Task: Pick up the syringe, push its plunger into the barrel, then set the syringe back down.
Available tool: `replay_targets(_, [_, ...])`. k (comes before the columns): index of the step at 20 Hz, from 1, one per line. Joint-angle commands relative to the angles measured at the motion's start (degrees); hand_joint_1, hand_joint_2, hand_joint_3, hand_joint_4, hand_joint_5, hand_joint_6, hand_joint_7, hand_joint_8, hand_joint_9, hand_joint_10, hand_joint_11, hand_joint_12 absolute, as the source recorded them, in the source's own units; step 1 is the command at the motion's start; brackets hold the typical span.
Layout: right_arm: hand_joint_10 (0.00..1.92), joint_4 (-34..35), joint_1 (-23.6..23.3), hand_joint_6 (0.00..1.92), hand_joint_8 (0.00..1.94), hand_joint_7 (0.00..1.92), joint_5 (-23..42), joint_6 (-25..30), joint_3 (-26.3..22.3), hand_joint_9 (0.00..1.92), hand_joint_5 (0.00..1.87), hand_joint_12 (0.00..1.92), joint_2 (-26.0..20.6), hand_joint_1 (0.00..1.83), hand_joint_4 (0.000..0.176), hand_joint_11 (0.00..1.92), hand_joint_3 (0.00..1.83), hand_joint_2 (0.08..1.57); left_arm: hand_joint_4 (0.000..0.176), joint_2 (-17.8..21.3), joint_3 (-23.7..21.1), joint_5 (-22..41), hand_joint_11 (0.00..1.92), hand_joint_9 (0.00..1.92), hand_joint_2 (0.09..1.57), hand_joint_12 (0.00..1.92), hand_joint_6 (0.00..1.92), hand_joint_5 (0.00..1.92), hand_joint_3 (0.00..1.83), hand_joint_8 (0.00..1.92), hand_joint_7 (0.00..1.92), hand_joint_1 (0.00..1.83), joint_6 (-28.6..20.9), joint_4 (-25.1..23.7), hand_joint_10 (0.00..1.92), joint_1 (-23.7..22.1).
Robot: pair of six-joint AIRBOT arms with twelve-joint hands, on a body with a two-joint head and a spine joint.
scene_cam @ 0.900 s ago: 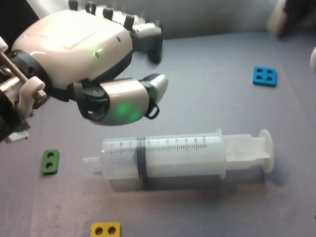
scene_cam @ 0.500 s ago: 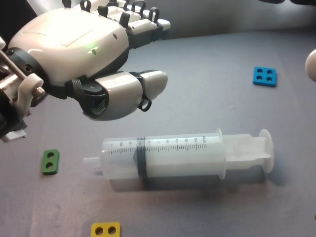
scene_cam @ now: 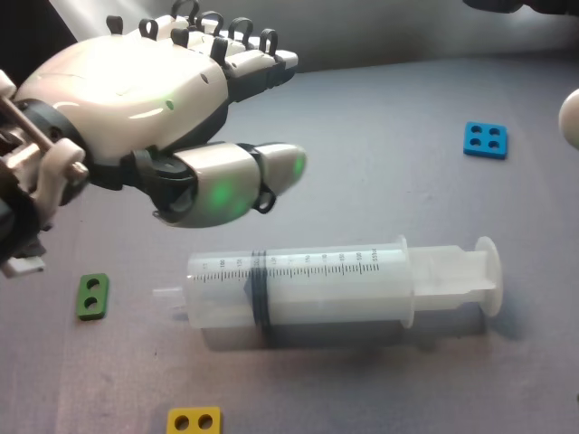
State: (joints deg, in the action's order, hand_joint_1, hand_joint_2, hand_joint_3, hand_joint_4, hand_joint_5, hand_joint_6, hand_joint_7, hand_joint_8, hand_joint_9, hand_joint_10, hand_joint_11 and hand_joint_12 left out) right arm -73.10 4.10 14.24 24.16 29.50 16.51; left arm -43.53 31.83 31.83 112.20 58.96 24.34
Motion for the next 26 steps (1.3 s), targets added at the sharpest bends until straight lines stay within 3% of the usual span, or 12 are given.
replay_targets(1, [0.00, 1.9, -1.1, 0.00, 0.00, 0.19, 2.1, 0.2, -0.3, 0.13, 0.22, 0.28, -0.1, 0.00, 0.000, 0.00, 0.01, 1.35, 0.000, -0.8, -0.2, 4.8, 0.00, 0.12, 1.32, 0.24, 0.00, 0.18, 0.00, 0.00, 0.17, 0.00, -0.2, -2.5, 0.00, 0.0])
replay_targets(6, [0.00, 1.9, -1.1, 0.01, 0.00, 0.22, 2.1, 0.2, -0.3, 0.14, 0.25, 0.30, -0.1, 0.00, 0.000, 0.00, 0.00, 1.35, 0.000, -6.4, -0.2, 13.5, 0.00, 0.08, 1.25, 0.17, 0.00, 0.13, 0.00, 0.00, 0.11, 0.07, -2.9, -2.5, 0.00, 5.5])
replay_targets(9, [0.00, 1.9, -1.1, 0.00, 0.00, 0.21, 2.1, 0.2, -0.3, 0.14, 0.24, 0.29, -0.1, 0.00, 0.000, 0.00, 0.01, 1.35, 0.000, -9.4, 0.4, 15.7, 0.00, 0.06, 1.20, 0.18, 0.00, 0.11, 0.00, 0.00, 0.09, 0.17, -3.0, -2.5, 0.00, 7.6])
replay_targets(14, [0.00, 1.9, -1.1, 0.00, 0.00, 0.20, 2.1, 0.2, -0.3, 0.14, 0.24, 0.27, -0.1, 0.00, 0.000, 0.00, 0.01, 1.37, 0.000, -16.3, 3.1, 20.8, 0.00, 0.03, 1.19, 0.16, 0.00, 0.05, 0.00, 0.00, 0.04, 0.23, -7.3, -5.6, 0.00, 12.5])
replay_targets(17, [0.00, 1.9, -1.1, 0.00, 0.00, 0.22, 2.1, 0.2, -0.3, 0.15, 0.25, 0.32, -0.1, 0.00, 0.000, 0.00, 0.00, 1.37, 0.000, -19.0, 4.6, 21.8, 0.00, 0.00, 1.18, 0.14, 0.00, 0.01, 0.00, 0.00, 0.00, 0.46, -7.5, -5.5, 0.00, 14.2])
replay_targets(19, [0.00, 1.9, -1.1, 0.00, 0.00, 0.22, 2.1, 0.2, -0.3, 0.15, 0.26, 0.31, -0.1, 0.00, 0.000, 0.00, 0.00, 1.36, 0.000, -20.3, 5.6, 22.2, 0.00, 0.00, 1.12, 0.13, 0.00, 0.00, 0.00, 0.00, 0.00, 0.75, -7.5, -5.6, 0.00, 15.4])
replay_targets(23, [0.00, 1.9, -1.1, 0.00, 0.00, 0.21, 2.1, 0.2, -0.3, 0.13, 0.25, 0.25, -0.1, 0.00, 0.000, 0.00, 0.00, 1.36, 0.000, -22.3, 7.5, 22.7, 0.00, 0.01, 1.08, 0.15, 0.00, 0.02, 0.00, 0.00, 0.01, 0.88, -7.8, -6.5, 0.00, 16.6])
replay_targets(26, [0.00, 1.9, -1.1, 0.00, 0.00, 0.21, 2.1, 0.2, -0.3, 0.14, 0.27, 0.30, -0.1, 0.00, 0.000, 0.00, 0.00, 1.36, 0.000, -24.3, 8.9, 22.8, 0.00, 0.04, 1.02, 0.29, 0.00, 0.04, 0.00, 0.00, 0.03, 0.96, -7.2, -5.5, 0.00, 16.7])
